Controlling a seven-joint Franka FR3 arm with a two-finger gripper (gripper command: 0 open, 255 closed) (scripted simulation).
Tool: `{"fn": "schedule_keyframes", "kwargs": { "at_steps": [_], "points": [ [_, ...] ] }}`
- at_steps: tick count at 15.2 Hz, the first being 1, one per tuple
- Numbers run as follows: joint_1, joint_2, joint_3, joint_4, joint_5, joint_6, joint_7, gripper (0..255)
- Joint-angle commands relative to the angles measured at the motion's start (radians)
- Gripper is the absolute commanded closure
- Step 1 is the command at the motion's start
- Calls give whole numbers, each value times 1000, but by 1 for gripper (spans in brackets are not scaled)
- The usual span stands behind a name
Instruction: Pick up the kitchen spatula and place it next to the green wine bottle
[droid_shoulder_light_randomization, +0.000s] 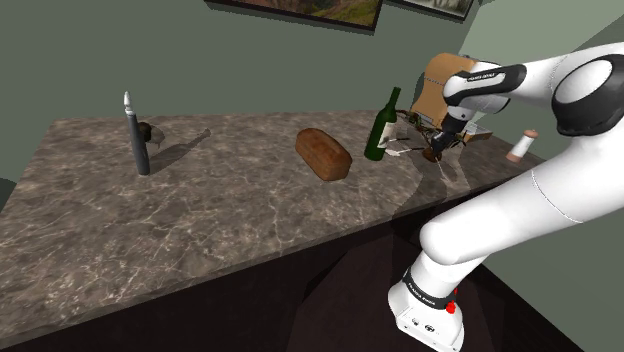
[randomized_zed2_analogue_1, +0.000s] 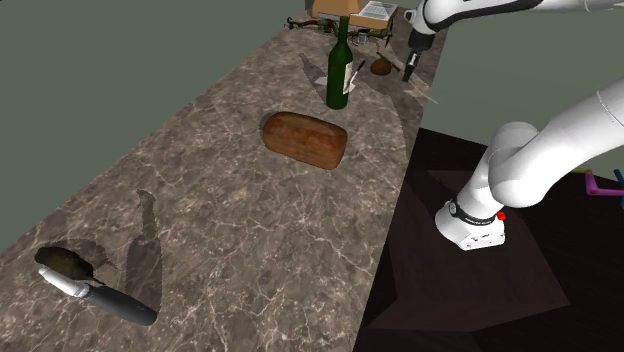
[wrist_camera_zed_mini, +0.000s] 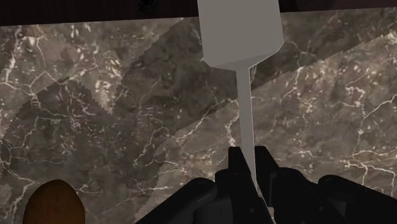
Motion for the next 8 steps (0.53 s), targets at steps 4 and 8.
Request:
{"fn": "schedule_keyframes", "kwargs": {
  "at_steps": [4,8],
  "points": [
    [5,27,-21,-49,4,74,-6,255],
    [11,53,-40,-84,10,134,-15,255]
  ]
}}
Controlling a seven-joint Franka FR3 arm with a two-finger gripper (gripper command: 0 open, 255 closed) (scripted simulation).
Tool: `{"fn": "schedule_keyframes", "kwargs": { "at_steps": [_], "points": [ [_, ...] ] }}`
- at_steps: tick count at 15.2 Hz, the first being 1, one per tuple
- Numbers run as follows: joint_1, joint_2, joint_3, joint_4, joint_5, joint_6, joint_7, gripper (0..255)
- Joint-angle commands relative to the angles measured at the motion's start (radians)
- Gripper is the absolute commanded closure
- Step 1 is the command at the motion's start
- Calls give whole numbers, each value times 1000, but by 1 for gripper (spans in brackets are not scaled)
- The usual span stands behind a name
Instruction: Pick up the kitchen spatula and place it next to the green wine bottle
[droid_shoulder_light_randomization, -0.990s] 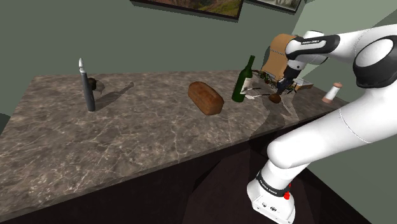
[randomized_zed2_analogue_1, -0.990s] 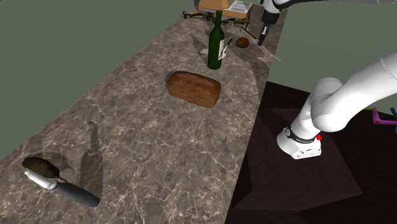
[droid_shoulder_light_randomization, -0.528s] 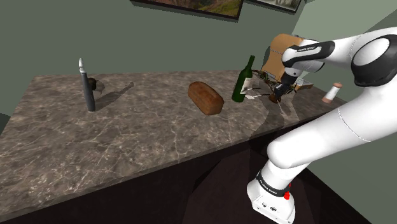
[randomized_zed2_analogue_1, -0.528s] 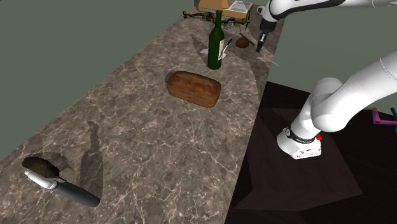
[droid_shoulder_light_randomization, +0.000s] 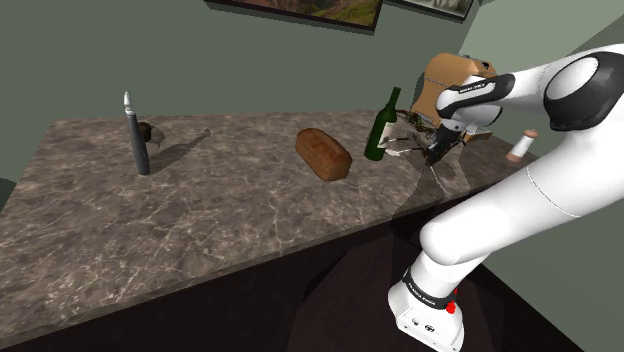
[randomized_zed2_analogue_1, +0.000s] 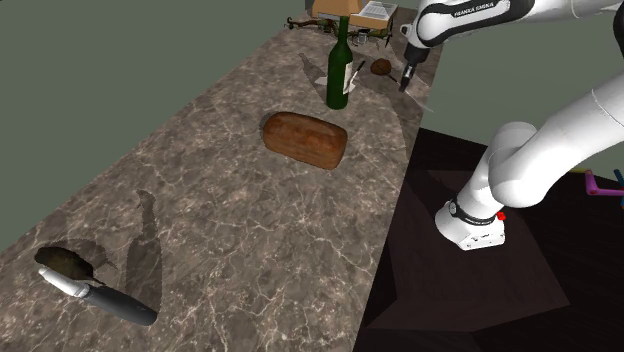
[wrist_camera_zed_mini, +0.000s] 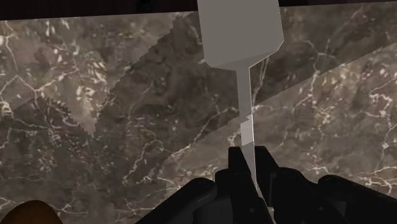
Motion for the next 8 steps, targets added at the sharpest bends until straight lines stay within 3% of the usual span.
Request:
{"fn": "schedule_keyframes", "kwargs": {
  "at_steps": [1,8],
  "points": [
    [3,15,-11,-18,4,32,-5,255],
    [21,77,-50,-71,31,140,-33,255]
  ]
}}
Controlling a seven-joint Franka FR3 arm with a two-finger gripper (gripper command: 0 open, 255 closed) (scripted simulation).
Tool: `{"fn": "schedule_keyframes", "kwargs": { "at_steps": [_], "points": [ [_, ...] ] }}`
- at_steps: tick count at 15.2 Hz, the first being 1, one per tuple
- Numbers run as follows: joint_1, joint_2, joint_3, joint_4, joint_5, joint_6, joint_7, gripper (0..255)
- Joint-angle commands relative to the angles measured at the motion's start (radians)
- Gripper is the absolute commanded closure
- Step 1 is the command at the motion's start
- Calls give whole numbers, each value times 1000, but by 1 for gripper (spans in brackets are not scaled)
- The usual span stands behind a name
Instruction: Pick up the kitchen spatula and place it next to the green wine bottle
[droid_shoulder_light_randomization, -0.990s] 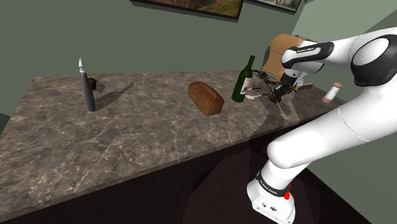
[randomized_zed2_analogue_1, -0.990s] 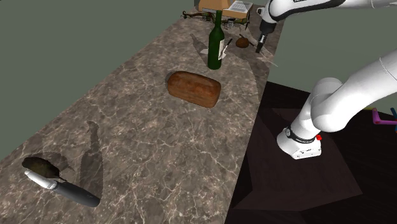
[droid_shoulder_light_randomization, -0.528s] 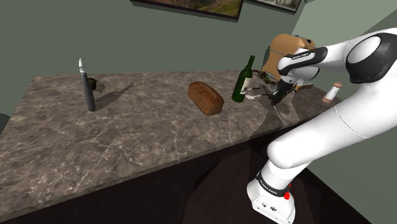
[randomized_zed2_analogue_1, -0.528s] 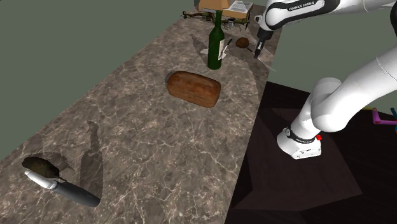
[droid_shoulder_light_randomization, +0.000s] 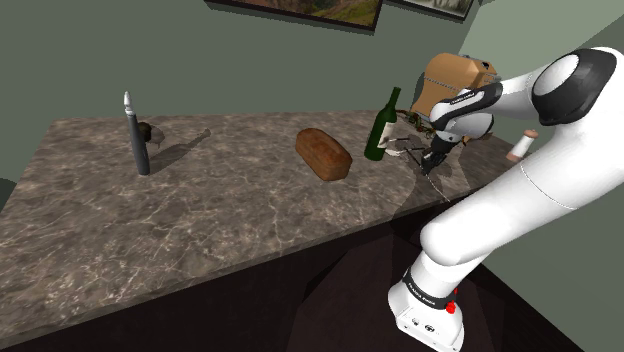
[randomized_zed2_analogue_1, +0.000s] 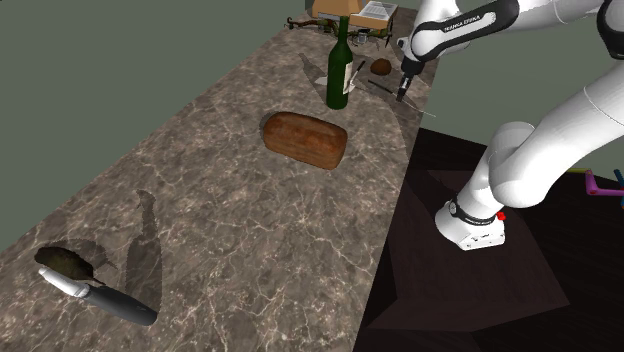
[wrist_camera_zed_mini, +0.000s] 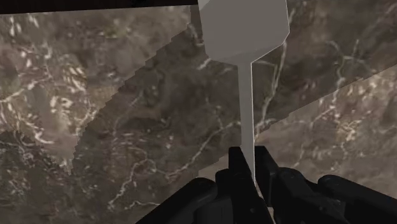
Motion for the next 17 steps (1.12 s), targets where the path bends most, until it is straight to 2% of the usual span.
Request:
{"fn": "schedule_keyframes", "kwargs": {
  "at_steps": [1,5,13,14,17],
  "points": [
    [8,23,-13,-13,12,33,-11,255],
    [24,68,-38,-37,42,95,-36,255],
    [23,68,-37,-37,42,95,-36,255],
    [23,68,-37,-37,42,95,-36,0],
    [23,68,-37,-37,42,95,-36,0]
  ]
}}
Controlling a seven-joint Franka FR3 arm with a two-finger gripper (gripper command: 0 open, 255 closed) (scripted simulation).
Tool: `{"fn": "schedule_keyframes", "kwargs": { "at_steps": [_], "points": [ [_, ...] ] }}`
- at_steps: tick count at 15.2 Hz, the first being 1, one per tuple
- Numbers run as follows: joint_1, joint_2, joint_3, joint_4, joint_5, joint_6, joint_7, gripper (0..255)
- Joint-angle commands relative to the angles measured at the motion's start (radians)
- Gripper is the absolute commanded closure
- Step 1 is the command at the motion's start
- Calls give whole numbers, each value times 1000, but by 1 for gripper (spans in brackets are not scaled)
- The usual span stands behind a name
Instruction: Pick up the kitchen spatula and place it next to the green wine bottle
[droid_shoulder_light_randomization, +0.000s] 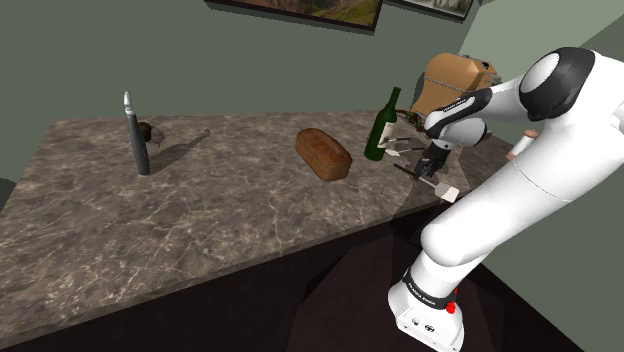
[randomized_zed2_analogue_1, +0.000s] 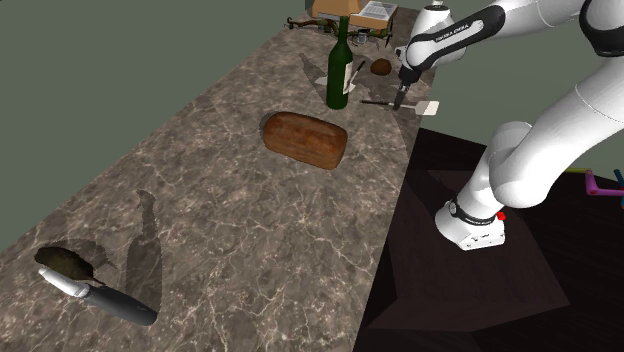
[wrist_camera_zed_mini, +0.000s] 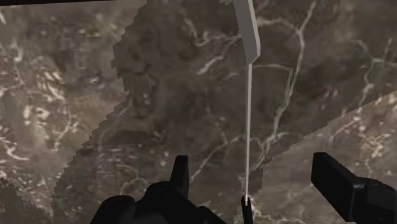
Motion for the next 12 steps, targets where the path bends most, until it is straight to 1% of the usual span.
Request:
{"fn": "schedule_keyframes", "kwargs": {
  "at_steps": [1,2,4,6,12],
  "points": [
    [0,0,0,0,0,0,0,0],
    [0,0,0,0,0,0,0,0],
    [-21,-61,30,28,-40,-80,32,0],
    [-36,-108,56,57,-63,-150,51,0],
    [-37,-107,57,57,-62,-150,51,0]
  ]
}}
